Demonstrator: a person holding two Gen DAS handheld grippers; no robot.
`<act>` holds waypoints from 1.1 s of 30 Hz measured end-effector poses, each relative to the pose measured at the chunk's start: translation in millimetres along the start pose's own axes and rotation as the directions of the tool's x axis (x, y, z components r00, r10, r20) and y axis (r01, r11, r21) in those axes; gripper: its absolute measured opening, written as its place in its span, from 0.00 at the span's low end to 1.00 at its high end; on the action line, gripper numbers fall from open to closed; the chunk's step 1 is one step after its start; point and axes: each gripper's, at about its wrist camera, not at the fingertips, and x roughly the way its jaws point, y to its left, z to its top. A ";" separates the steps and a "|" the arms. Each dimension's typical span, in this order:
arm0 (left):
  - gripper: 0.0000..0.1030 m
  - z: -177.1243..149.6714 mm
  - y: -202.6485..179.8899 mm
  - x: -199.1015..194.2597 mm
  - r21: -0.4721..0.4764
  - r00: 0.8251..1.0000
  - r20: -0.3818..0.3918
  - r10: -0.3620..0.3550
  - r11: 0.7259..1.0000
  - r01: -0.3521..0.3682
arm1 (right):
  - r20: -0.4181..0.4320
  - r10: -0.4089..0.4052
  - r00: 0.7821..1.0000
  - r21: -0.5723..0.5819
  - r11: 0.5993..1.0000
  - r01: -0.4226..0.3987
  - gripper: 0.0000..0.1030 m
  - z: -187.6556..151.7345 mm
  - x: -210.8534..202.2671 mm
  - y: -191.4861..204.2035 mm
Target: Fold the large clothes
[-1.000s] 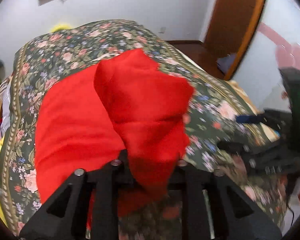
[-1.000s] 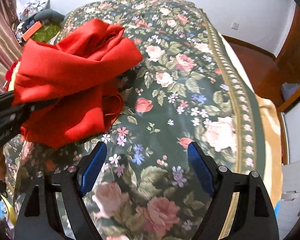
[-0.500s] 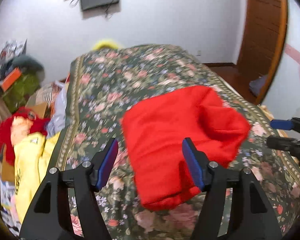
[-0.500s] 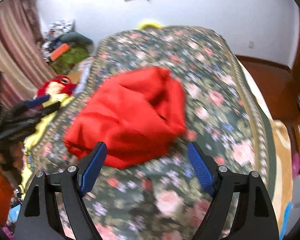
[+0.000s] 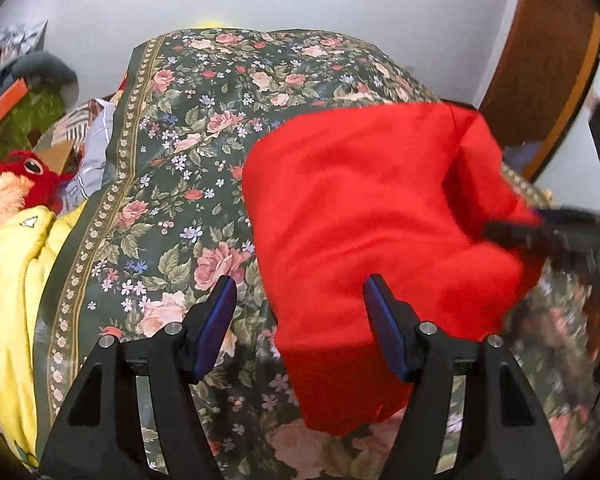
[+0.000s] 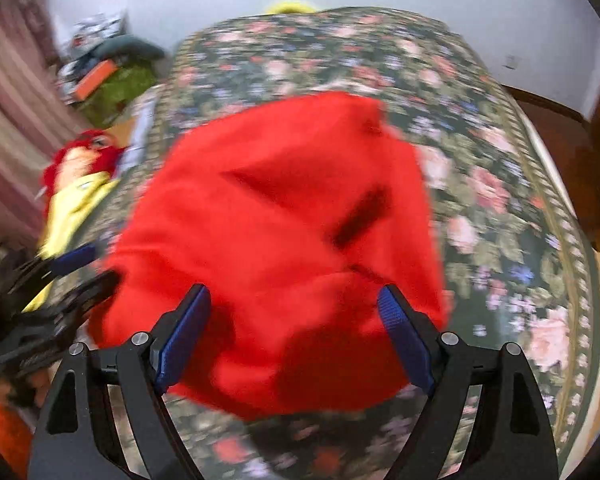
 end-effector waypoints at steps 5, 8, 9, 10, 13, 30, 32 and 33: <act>0.65 -9.3 6.8 -2.2 -0.040 0.999 -0.012 -0.051 0.998 0.051 | -0.001 0.020 1.000 0.144 0.989 -0.020 0.81 -7.6 -1.3 -49.2; 0.65 -15.1 3.9 -5.8 -0.048 0.999 -0.009 -0.044 0.998 0.043 | 0.009 -0.027 1.000 0.131 0.991 0.025 0.80 -20.5 -7.7 -54.9; 0.65 -17.5 0.7 -7.2 -0.031 1.000 -0.005 -0.024 0.999 0.024 | 0.025 -0.083 0.996 0.112 0.991 0.079 0.80 -23.9 -12.2 -53.4; 0.65 -19.9 -2.9 -8.8 -0.011 1.000 0.002 -0.003 1.000 0.003 | 0.042 -0.115 0.993 0.096 0.989 0.110 0.80 -27.0 -16.6 -52.4; 0.65 -24.5 -6.2 -12.9 0.003 1.000 0.002 0.014 1.000 -0.014 | 0.045 -0.163 0.986 0.092 0.983 0.158 0.80 -34.7 -28.3 -59.9; 0.64 -16.5 4.0 -56.3 0.024 0.995 0.061 0.076 0.997 -0.078 | 0.189 -0.089 0.978 -0.077 0.991 0.106 0.82 -16.9 -100.7 -25.0; 0.66 -4.7 10.0 -57.7 0.015 0.993 0.080 0.084 0.996 -0.085 | 0.186 -0.060 0.981 -0.090 0.993 0.078 0.82 -10.6 -97.7 -18.2; 0.68 -0.7 12.6 -56.3 0.011 0.993 0.081 0.085 0.996 -0.086 | 0.178 -0.041 0.983 -0.095 0.994 0.059 0.82 -7.9 -94.7 -15.4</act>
